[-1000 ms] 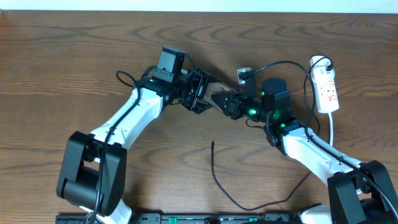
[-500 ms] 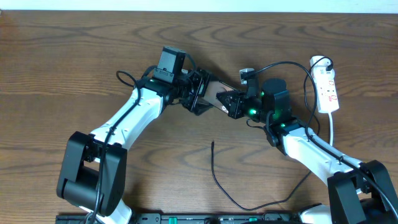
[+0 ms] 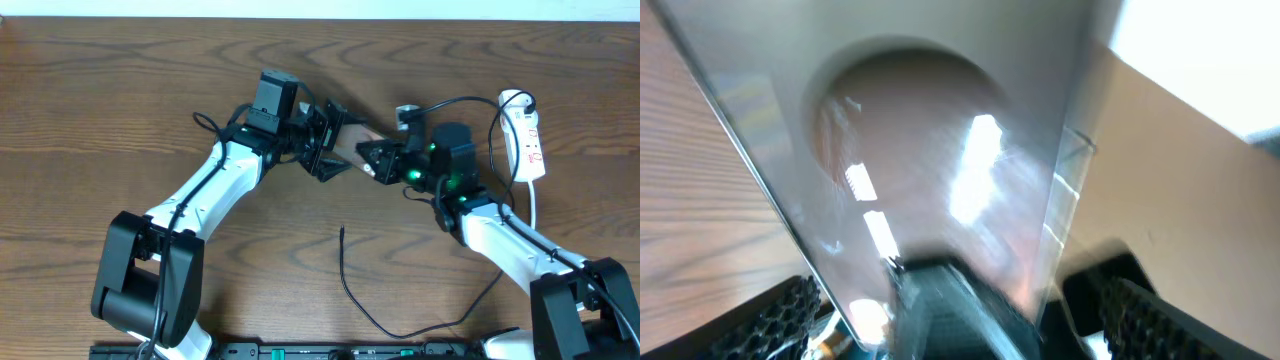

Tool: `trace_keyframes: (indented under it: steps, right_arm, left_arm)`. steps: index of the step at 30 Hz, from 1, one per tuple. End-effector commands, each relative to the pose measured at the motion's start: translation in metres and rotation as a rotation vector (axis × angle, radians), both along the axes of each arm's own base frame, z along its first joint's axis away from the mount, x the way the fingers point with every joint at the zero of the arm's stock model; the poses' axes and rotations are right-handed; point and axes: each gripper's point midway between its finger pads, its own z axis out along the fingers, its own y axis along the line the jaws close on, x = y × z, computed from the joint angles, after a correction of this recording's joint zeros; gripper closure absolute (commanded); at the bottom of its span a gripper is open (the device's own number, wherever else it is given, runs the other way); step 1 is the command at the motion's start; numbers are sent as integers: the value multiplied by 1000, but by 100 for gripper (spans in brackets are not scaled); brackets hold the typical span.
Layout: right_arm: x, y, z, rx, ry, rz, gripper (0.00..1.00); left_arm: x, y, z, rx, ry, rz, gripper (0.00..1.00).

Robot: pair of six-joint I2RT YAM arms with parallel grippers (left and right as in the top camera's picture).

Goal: Plug charger to phone and switch on socket

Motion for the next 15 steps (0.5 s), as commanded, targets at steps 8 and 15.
trace_keyframes:
  steps: [8,15]
  right_arm:
    - [35,-67,7,247,235,-326,99]
    - [43,-64,25,620,534,-486,99]
  left_arm:
    - [7,13,47,-163,-113,-84,9]
    - [18,25,44,-139,-139,-43,9]
